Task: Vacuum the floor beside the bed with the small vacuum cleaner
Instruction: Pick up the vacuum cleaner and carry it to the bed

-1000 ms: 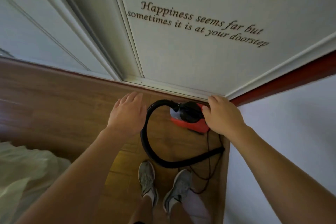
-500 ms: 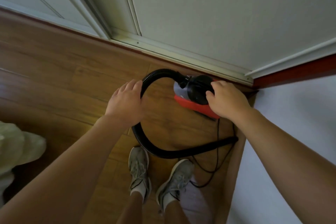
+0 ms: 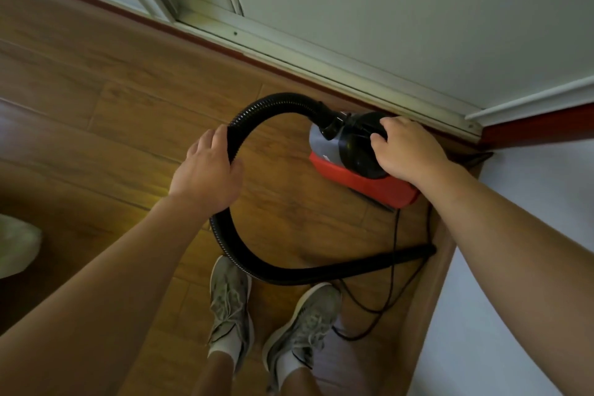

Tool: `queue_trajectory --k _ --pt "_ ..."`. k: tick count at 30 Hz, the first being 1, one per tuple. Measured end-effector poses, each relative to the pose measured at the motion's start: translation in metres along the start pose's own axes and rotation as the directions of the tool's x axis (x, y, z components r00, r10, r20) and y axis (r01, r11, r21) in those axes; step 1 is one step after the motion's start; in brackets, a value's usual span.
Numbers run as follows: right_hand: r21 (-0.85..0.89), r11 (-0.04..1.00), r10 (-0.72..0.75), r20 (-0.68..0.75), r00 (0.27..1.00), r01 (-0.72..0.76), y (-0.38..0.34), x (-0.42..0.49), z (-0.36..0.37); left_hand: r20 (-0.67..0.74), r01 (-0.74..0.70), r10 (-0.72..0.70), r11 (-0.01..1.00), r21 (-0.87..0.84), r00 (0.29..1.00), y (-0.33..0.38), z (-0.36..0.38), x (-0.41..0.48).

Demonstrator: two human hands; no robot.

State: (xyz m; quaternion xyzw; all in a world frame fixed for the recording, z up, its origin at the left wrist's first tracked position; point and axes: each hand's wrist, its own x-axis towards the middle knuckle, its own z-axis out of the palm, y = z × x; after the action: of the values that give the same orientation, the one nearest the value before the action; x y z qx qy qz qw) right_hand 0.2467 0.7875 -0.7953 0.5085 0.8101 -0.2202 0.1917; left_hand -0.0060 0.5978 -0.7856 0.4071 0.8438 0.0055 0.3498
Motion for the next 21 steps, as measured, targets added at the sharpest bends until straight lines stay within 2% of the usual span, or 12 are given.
queue_trajectory --k 7,21 --pt "-0.01 1.0 0.015 0.064 0.998 -0.015 0.008 0.023 0.022 -0.06 0.092 -0.093 0.996 -0.005 0.994 -0.011 0.027 0.009" --pt "0.249 0.961 0.117 0.016 0.993 -0.117 0.002 0.031 0.027 -0.143 0.077 -0.088 0.994 -0.08 0.986 -0.018 0.038 -0.001"
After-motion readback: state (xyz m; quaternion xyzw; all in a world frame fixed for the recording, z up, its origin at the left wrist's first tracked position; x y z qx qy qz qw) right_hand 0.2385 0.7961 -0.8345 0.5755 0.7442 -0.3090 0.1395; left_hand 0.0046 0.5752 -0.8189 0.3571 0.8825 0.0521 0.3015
